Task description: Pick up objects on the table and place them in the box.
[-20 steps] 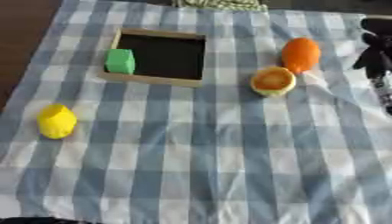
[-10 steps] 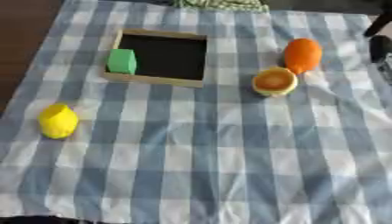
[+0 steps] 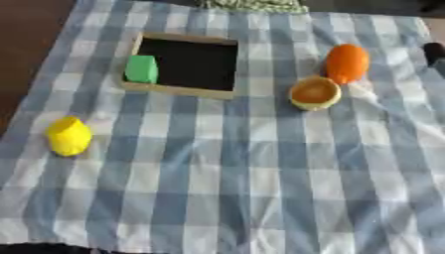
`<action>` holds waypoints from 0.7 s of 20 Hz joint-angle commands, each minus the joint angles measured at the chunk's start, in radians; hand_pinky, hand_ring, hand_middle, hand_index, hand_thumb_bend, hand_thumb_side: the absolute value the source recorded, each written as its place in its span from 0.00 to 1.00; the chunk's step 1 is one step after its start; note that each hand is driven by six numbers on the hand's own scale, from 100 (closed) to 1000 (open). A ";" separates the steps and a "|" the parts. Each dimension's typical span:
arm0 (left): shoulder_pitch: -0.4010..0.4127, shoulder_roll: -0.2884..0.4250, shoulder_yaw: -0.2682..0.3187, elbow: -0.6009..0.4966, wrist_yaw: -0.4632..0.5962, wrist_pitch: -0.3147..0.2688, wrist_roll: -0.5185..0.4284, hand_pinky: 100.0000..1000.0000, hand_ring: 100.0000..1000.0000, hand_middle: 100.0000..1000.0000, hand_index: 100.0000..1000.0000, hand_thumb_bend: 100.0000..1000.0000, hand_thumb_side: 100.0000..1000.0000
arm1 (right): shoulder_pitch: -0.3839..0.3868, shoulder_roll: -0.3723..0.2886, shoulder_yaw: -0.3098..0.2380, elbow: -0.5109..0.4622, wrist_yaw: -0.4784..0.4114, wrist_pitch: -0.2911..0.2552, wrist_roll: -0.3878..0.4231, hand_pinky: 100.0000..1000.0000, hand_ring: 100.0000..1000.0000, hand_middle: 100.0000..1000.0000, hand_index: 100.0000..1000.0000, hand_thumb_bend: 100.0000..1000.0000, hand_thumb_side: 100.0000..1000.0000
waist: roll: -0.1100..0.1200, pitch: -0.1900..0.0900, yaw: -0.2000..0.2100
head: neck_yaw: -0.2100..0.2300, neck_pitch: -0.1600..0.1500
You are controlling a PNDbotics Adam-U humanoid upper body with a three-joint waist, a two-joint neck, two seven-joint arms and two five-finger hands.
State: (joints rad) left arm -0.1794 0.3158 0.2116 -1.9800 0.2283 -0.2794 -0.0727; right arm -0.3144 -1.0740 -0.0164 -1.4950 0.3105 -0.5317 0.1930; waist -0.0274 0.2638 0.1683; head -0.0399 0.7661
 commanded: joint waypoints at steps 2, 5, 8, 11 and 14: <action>-0.013 0.022 -0.003 -0.020 0.006 -0.001 -0.009 0.72 0.80 0.63 0.81 0.00 0.55 | -0.037 -0.065 0.034 0.088 0.105 -0.050 0.004 0.91 1.00 0.85 0.91 0.00 0.21 | -0.009 -0.018 0.005 | -0.009 0.004; -0.016 0.023 -0.007 -0.020 0.009 0.000 -0.014 0.72 0.80 0.63 0.81 0.00 0.55 | -0.052 -0.063 0.059 0.122 0.162 -0.080 0.015 0.91 1.00 0.87 0.92 0.00 0.24 | -0.011 -0.015 0.008 | -0.012 0.004; -0.016 0.023 -0.007 -0.020 0.011 0.001 -0.017 0.72 0.80 0.63 0.81 0.00 0.55 | -0.055 -0.058 0.070 0.137 0.193 -0.107 0.026 0.92 1.00 0.88 0.93 0.00 0.24 | -0.012 -0.012 0.008 | -0.013 0.004; -0.016 0.023 -0.007 -0.020 0.012 0.002 -0.018 0.72 0.80 0.63 0.81 0.00 0.55 | -0.054 -0.053 0.076 0.147 0.208 -0.122 0.037 0.92 1.00 0.88 0.94 0.00 0.24 | -0.012 -0.010 0.009 | -0.014 0.004; -0.016 0.023 -0.007 -0.020 0.013 0.002 -0.019 0.72 0.80 0.63 0.81 0.00 0.55 | -0.057 -0.050 0.081 0.151 0.215 -0.129 0.046 0.92 1.00 0.88 0.94 0.00 0.24 | -0.011 -0.008 0.009 | -0.019 0.004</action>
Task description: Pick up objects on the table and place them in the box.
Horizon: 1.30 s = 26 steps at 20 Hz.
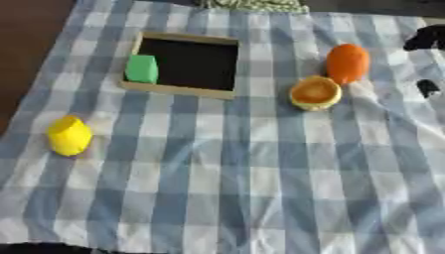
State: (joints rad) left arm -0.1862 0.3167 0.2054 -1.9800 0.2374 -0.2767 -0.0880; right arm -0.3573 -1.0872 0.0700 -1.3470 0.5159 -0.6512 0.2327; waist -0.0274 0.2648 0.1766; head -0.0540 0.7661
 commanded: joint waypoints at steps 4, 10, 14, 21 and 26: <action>-0.010 0.021 -0.002 -0.020 0.005 0.001 -0.006 0.72 0.80 0.63 0.81 0.00 0.55 | -0.020 -0.029 0.007 0.008 0.007 -0.015 0.022 0.93 1.00 0.87 0.94 0.00 0.23 | -0.010 -0.007 0.000 | -0.013 0.004; -0.012 0.019 -0.004 -0.020 0.008 0.002 -0.011 0.72 0.81 0.64 0.81 0.00 0.55 | -0.051 -0.008 0.027 0.023 -0.003 -0.001 0.041 0.94 1.00 0.86 0.94 0.00 0.23 | -0.008 -0.004 0.002 | -0.025 0.004; -0.012 0.017 -0.006 -0.020 0.010 0.003 -0.015 0.72 0.81 0.64 0.81 0.00 0.55 | -0.081 0.015 0.041 0.042 0.000 0.013 0.056 0.94 1.00 0.84 0.95 0.00 0.20 | -0.007 -0.002 0.004 | -0.031 0.004; -0.016 0.017 -0.009 -0.020 0.014 0.005 -0.021 0.72 0.81 0.64 0.81 0.00 0.55 | -0.154 0.065 0.055 0.080 0.001 0.046 0.056 0.94 1.00 0.83 0.96 0.00 0.19 | -0.008 0.005 0.008 | -0.036 0.004; -0.019 0.018 -0.011 -0.020 0.017 0.006 -0.024 0.72 0.81 0.64 0.81 0.00 0.55 | -0.211 0.104 0.068 0.130 0.062 0.058 0.064 0.95 1.00 0.84 0.96 0.00 0.19 | -0.009 0.011 0.012 | -0.041 0.004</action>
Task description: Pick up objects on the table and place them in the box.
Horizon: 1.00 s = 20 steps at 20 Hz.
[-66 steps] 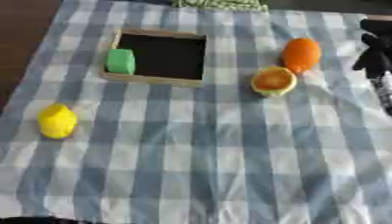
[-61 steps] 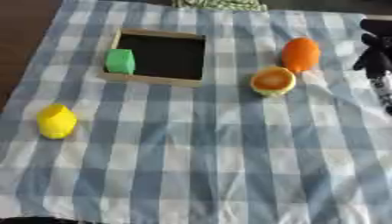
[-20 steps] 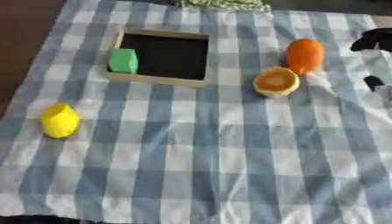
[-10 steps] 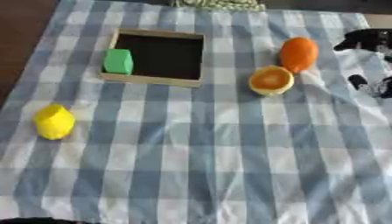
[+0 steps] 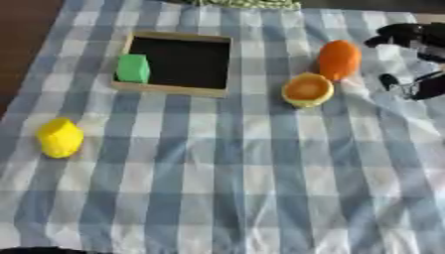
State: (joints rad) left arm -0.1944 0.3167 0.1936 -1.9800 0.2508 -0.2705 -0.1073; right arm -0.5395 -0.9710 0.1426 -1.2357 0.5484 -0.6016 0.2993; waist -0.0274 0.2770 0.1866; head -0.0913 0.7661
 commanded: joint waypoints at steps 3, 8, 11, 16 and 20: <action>-0.013 0.018 -0.001 -0.020 0.005 0.000 -0.007 0.72 0.81 0.64 0.81 0.00 0.55 | -0.064 0.015 -0.003 0.057 0.072 0.015 -0.019 0.96 1.00 0.84 0.97 0.00 0.19 | -0.010 0.003 0.006 | -0.004 0.004; -0.016 0.019 -0.002 -0.020 0.007 0.001 -0.011 0.72 0.81 0.64 0.81 0.00 0.55 | -0.113 0.058 -0.006 0.117 0.124 0.008 -0.042 0.96 1.00 0.85 0.99 0.00 0.19 | -0.013 0.012 0.014 | -0.009 0.004; -0.018 0.019 -0.003 -0.020 0.009 0.000 -0.014 0.72 0.81 0.64 0.81 0.00 0.55 | -0.139 0.080 -0.011 0.150 0.156 0.007 -0.051 0.96 1.00 0.85 0.99 0.00 0.19 | -0.014 0.018 0.020 | -0.014 0.004; -0.020 0.019 -0.003 -0.020 0.011 0.001 -0.018 0.72 0.82 0.64 0.81 0.00 0.55 | -0.171 0.110 -0.025 0.212 0.222 0.009 -0.067 0.96 1.00 0.87 0.99 0.00 0.20 | -0.017 0.032 0.033 | -0.024 0.004; -0.024 0.019 -0.003 -0.020 0.013 0.000 -0.020 0.72 0.82 0.64 0.81 0.00 0.55 | -0.182 0.127 -0.030 0.240 0.261 0.006 -0.080 0.96 1.00 0.87 0.99 0.00 0.21 | -0.018 0.046 0.044 | -0.026 -0.001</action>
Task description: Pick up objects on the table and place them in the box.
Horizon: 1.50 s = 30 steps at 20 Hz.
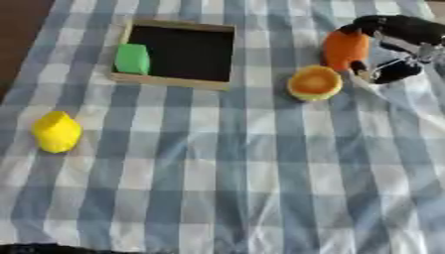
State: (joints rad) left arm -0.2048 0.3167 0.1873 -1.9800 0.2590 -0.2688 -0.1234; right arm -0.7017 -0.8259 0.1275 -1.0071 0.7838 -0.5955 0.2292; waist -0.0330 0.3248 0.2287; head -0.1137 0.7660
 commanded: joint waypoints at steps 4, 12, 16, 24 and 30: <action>-0.018 0.018 0.001 -0.020 0.007 -0.002 -0.009 0.72 0.82 0.64 0.81 0.00 0.55 | -0.029 -0.002 -0.014 0.033 0.069 -0.001 -0.015 0.95 1.00 0.82 0.95 0.00 0.23 | -0.013 0.011 0.010 | -0.009 -0.007; -0.019 0.016 0.000 -0.020 0.011 0.000 -0.012 0.72 0.82 0.64 0.81 0.00 0.55 | -0.043 0.011 -0.038 0.025 0.057 0.054 -0.209 0.86 0.97 0.25 0.68 0.00 0.20 | -0.014 0.016 0.010 | -0.007 -0.008; -0.019 0.014 0.000 -0.020 0.012 0.002 -0.014 0.72 0.82 0.64 0.81 0.00 0.55 | -0.043 0.012 -0.034 0.025 0.050 0.056 -0.322 0.86 0.95 0.18 0.66 0.00 0.14 | -0.012 0.013 0.011 | -0.008 -0.010; -0.016 0.011 -0.002 -0.020 0.013 0.009 -0.013 0.72 0.82 0.64 0.81 0.00 0.55 | -0.030 -0.015 -0.042 -0.032 -0.043 0.019 -0.336 0.86 0.92 0.09 0.64 0.00 0.12 | -0.011 -0.004 0.001 | -0.005 -0.003; -0.018 0.017 -0.005 -0.020 0.013 0.010 -0.011 0.72 0.82 0.64 0.81 0.00 0.55 | -0.023 -0.047 -0.044 -0.138 -0.177 -0.018 -0.291 0.87 0.91 0.09 0.65 0.00 0.10 | -0.013 -0.024 -0.007 | -0.008 0.004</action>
State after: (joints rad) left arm -0.2123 0.3160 0.1808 -1.9800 0.2673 -0.2596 -0.1350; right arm -0.7091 -0.8207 0.0986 -1.1043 0.6389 -0.6059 -0.0700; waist -0.0340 0.3390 0.2223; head -0.1183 0.7657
